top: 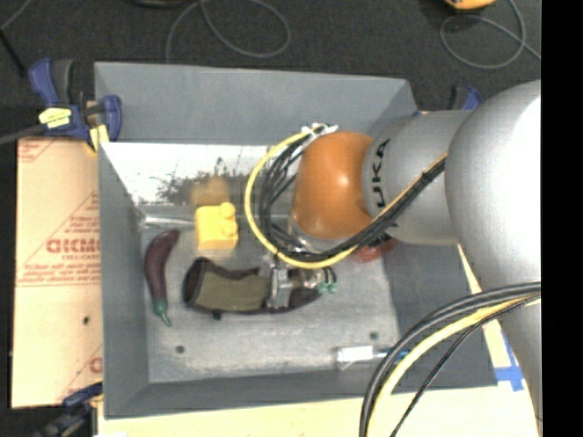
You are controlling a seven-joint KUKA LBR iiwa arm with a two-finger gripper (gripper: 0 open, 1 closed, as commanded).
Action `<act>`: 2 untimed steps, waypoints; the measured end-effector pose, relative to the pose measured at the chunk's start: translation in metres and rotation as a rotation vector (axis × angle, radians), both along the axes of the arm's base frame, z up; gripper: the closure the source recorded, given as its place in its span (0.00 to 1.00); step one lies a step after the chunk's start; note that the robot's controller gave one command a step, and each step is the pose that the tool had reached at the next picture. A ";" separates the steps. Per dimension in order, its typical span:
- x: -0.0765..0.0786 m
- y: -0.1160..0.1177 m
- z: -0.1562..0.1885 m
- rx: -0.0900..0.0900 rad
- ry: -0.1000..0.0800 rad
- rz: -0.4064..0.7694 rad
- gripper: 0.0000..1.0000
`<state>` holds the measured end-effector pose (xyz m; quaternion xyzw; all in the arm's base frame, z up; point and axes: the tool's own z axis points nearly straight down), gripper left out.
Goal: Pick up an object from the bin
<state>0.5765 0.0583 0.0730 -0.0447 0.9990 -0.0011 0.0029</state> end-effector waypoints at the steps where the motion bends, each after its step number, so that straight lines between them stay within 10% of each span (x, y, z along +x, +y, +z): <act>1: 0.000 0.000 0.000 0.000 0.000 -0.001 1.00; 2: 0.009 -0.010 0.102 0.001 -0.003 -0.049 1.00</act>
Offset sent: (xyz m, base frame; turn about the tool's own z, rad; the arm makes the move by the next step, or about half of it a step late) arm 0.0080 -0.0099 0.1013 0.0511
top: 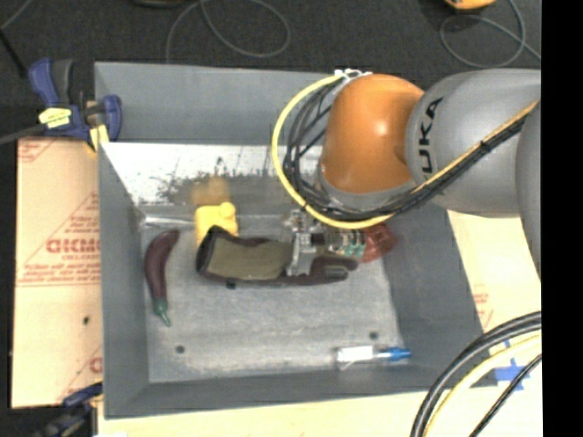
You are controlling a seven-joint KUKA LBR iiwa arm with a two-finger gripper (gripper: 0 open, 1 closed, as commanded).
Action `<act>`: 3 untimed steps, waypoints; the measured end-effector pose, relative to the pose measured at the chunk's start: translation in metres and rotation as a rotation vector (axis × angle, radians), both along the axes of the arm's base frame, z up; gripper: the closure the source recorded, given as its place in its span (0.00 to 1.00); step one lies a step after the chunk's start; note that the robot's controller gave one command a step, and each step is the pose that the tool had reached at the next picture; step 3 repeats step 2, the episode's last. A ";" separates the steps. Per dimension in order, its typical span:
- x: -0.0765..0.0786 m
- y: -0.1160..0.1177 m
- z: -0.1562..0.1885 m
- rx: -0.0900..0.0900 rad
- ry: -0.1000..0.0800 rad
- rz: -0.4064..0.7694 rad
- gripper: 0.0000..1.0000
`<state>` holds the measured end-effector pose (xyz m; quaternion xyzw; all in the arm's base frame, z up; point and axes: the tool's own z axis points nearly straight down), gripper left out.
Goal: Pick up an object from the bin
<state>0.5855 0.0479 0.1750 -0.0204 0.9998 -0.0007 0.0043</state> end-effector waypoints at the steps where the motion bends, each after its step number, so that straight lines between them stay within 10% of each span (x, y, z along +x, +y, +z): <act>1: 0.000 0.000 0.000 0.000 0.000 0.000 1.00; 2: -0.008 -0.011 0.165 0.001 -0.009 -0.024 1.00; 3: -0.008 -0.011 0.165 0.001 -0.009 -0.024 1.00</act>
Offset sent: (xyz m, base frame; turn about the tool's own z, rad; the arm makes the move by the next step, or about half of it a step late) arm -0.0096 -0.0105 0.1618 0.0246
